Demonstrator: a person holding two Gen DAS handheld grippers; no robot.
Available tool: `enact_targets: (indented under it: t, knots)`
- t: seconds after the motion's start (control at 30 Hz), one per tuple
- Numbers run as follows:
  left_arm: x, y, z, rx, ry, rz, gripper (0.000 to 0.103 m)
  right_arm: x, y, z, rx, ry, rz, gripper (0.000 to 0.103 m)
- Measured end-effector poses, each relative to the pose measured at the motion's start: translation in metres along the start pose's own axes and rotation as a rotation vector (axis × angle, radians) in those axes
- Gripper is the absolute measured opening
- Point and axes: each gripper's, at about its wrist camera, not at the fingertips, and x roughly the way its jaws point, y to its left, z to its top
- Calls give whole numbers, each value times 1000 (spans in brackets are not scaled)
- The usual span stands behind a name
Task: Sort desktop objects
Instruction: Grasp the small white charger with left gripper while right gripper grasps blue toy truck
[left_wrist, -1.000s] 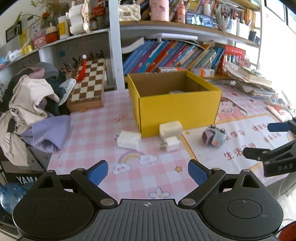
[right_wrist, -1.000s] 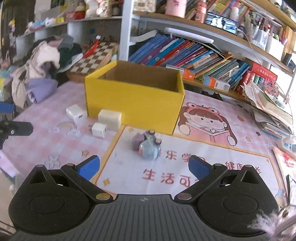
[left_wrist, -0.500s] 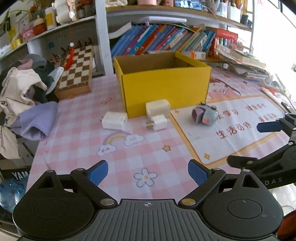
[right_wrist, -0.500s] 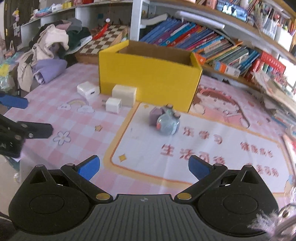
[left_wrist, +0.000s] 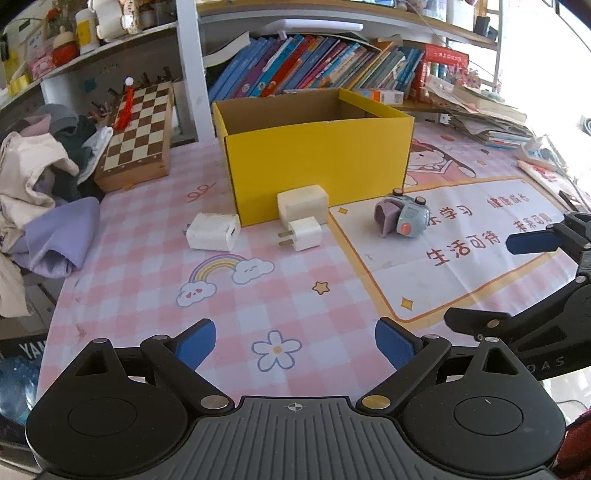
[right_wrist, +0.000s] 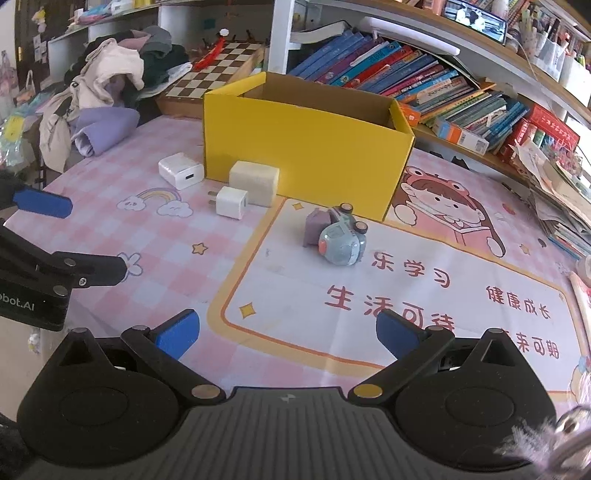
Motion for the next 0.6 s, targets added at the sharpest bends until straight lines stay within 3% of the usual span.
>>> enact_targets:
  t: [0.5, 0.6]
  knots:
    - [16, 3, 12, -19, -8, 25, 95, 15, -19, 14, 13, 9, -2, 100]
    - [18, 6, 16, -39, -18, 27, 95, 22, -25, 19, 21, 23, 2, 91]
